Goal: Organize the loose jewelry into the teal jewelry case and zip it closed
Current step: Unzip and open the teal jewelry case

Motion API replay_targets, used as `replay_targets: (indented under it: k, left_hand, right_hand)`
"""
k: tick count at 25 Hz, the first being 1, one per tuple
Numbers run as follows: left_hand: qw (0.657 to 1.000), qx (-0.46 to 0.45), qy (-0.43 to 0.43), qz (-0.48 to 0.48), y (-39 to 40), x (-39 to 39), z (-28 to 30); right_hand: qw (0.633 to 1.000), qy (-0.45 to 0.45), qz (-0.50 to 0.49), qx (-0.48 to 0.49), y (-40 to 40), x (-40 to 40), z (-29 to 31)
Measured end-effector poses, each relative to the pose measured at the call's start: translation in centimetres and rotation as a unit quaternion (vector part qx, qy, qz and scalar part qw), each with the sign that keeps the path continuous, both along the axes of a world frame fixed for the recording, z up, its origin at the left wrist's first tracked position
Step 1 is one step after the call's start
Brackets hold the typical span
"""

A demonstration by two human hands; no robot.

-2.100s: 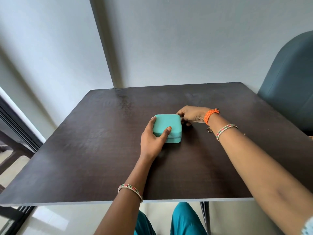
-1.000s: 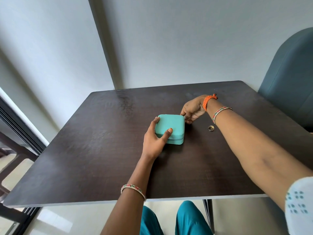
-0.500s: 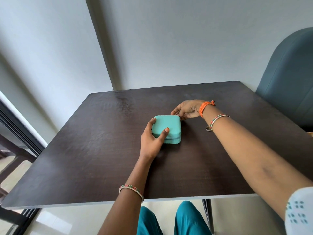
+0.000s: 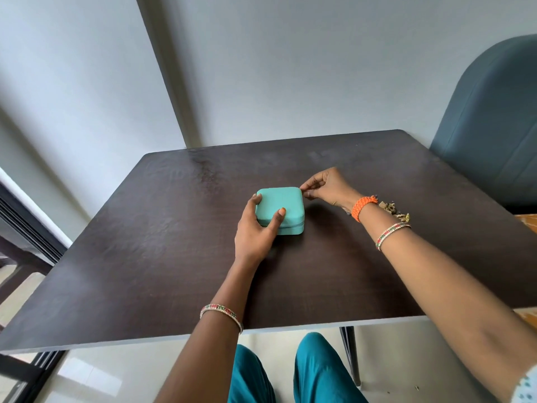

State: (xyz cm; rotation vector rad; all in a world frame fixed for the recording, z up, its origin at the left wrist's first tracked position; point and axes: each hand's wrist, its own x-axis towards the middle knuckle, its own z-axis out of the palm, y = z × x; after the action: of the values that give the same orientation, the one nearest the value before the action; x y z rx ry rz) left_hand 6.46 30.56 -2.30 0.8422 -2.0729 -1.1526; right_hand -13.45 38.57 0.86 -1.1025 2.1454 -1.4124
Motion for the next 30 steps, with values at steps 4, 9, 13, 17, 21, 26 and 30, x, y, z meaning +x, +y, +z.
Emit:
replay_targets:
  k: [4, 9, 13, 17, 21, 26, 30]
  left_hand:
    - [0.999, -0.006, -0.037, 0.011, 0.5, 0.2, 0.5]
    - [0.998, -0.009, -0.054, 0.026, 0.8, 0.2, 0.6]
    - [0.997, -0.022, -0.066, 0.037, 1.2, 0.6, 0.6]
    - [0.993, -0.072, -0.064, 0.065, 2.1, 0.8, 0.8]
    - [0.989, -0.079, -0.057, 0.110, 2.3, 0.9, 0.9]
    - [0.988, -0.081, -0.024, 0.131, 1.5, 0.9, 0.6]
    - [0.987, -0.072, 0.008, 0.141, 1.2, 1.1, 0.4]
  right_hand:
    - [0.998, -0.001, -0.060, -0.032, 1.6, 1.2, -1.0]
    - [0.992, 0.051, -0.111, -0.042, 3.6, 4.7, -2.6]
    - [0.981, 0.027, -0.162, -0.108, 4.9, 8.7, -3.5]
    - [0.969, 0.080, -0.201, -0.123, 5.8, 11.4, -3.0]
    - [0.969, 0.109, -0.182, -0.129, 6.2, 12.6, -2.5]
    - [0.971, 0.205, -0.079, -0.098, 4.0, 14.1, -3.2]
    - [0.968, 0.249, -0.011, -0.027, 2.1, 14.7, -3.3]
